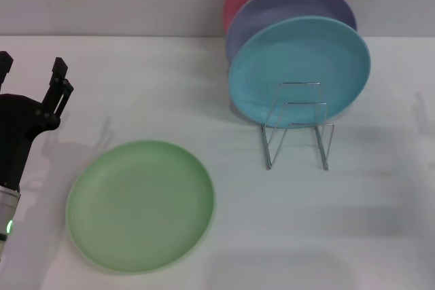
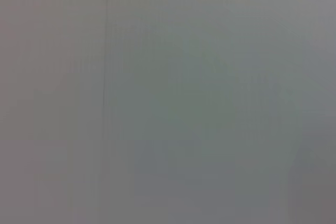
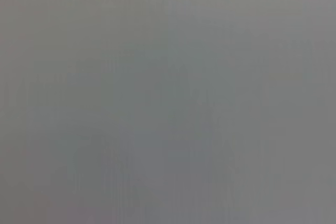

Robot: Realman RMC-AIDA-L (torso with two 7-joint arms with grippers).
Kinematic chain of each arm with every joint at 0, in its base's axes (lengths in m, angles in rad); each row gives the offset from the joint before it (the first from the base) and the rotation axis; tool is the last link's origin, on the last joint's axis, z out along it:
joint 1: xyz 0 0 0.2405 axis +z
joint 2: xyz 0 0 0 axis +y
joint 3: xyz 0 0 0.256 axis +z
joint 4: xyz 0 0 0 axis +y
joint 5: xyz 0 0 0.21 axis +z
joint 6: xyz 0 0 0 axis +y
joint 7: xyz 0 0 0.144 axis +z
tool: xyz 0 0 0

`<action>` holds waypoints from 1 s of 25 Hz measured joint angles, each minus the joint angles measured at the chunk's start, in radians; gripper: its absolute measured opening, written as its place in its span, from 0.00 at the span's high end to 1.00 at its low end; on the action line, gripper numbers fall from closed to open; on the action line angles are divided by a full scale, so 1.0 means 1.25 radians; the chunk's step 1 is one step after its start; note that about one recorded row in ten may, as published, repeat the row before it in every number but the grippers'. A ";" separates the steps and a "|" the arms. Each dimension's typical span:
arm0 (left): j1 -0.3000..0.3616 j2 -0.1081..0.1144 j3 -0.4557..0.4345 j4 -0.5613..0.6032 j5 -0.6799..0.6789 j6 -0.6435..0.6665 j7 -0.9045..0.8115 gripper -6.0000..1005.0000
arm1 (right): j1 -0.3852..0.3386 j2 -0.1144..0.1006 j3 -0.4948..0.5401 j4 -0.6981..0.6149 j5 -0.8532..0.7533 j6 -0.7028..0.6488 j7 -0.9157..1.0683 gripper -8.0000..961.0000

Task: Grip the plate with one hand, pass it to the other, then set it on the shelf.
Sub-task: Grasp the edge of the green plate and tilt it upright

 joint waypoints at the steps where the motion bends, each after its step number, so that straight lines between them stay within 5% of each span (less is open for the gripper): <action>1: 0.000 0.000 0.000 0.000 0.000 0.000 0.001 0.19 | 0.000 0.000 0.000 0.000 0.000 0.000 0.000 0.34; 18: -0.011 0.004 -0.061 -0.016 -0.003 -0.040 0.040 0.21 | -0.007 -0.001 -0.001 -0.001 -0.002 -0.001 -0.001 0.34; 25: -0.064 0.039 -0.143 -0.080 0.001 -0.230 0.041 0.22 | -0.012 -0.002 0.000 -0.001 0.001 -0.005 0.000 0.34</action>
